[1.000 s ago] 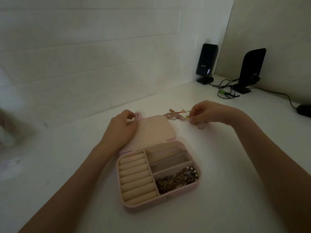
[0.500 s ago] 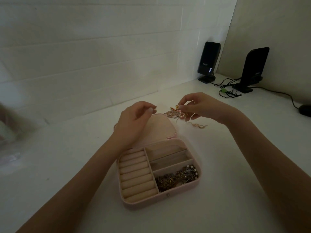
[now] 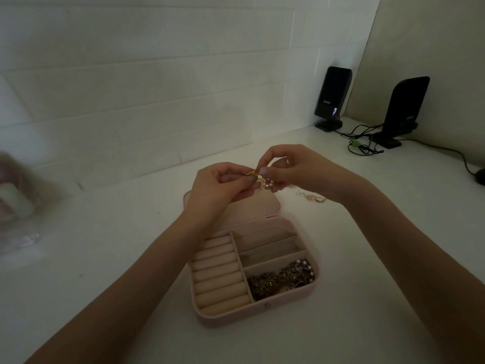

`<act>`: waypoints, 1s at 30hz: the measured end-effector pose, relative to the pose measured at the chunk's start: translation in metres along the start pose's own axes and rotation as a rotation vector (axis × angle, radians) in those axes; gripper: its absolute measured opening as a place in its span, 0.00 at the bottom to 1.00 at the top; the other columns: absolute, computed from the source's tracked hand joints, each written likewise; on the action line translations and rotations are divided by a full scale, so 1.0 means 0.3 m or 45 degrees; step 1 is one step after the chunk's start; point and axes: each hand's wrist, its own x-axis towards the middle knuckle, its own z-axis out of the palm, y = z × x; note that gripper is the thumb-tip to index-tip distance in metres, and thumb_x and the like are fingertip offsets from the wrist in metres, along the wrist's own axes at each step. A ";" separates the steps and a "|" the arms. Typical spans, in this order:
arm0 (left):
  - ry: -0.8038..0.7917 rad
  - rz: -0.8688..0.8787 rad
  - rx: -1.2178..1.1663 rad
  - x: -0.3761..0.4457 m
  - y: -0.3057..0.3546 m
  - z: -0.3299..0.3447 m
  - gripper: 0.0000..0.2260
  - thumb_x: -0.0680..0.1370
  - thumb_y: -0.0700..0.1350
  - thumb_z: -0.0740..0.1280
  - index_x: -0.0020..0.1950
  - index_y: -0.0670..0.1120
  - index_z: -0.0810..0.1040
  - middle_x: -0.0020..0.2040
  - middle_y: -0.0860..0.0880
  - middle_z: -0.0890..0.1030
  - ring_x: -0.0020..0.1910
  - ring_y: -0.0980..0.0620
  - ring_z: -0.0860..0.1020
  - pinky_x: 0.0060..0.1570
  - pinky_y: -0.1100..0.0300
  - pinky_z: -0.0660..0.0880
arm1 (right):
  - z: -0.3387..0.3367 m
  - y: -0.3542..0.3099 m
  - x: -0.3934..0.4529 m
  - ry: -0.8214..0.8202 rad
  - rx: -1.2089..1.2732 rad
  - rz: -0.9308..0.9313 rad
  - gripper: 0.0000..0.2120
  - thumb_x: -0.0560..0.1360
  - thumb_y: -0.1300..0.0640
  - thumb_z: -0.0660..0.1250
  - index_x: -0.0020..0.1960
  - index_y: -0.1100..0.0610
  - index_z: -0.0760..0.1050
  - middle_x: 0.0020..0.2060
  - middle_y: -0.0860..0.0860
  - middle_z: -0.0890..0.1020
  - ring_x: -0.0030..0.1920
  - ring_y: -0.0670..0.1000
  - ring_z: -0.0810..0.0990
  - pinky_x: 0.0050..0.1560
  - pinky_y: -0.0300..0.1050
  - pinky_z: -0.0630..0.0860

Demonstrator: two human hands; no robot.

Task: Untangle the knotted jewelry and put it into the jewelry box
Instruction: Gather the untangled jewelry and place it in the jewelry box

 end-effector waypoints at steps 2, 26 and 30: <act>0.003 -0.049 -0.033 0.003 0.002 -0.007 0.05 0.74 0.33 0.69 0.49 0.37 0.81 0.41 0.41 0.85 0.42 0.49 0.84 0.44 0.61 0.81 | -0.016 0.006 -0.002 -0.005 -0.012 0.029 0.09 0.74 0.56 0.70 0.52 0.59 0.78 0.35 0.51 0.83 0.35 0.46 0.80 0.40 0.38 0.76; -0.144 0.013 0.138 -0.040 0.086 -0.065 0.02 0.75 0.37 0.69 0.46 0.41 0.82 0.37 0.45 0.85 0.38 0.52 0.84 0.41 0.61 0.81 | 0.055 -0.049 -0.034 -0.160 0.056 0.048 0.19 0.70 0.55 0.73 0.59 0.55 0.74 0.47 0.52 0.85 0.51 0.49 0.83 0.53 0.42 0.78; -0.133 0.024 0.141 -0.076 0.098 -0.098 0.04 0.75 0.38 0.68 0.47 0.42 0.82 0.40 0.45 0.85 0.41 0.50 0.84 0.42 0.60 0.81 | 0.121 -0.066 -0.062 0.055 0.118 -0.059 0.14 0.73 0.64 0.71 0.57 0.58 0.73 0.40 0.53 0.85 0.45 0.51 0.84 0.51 0.41 0.79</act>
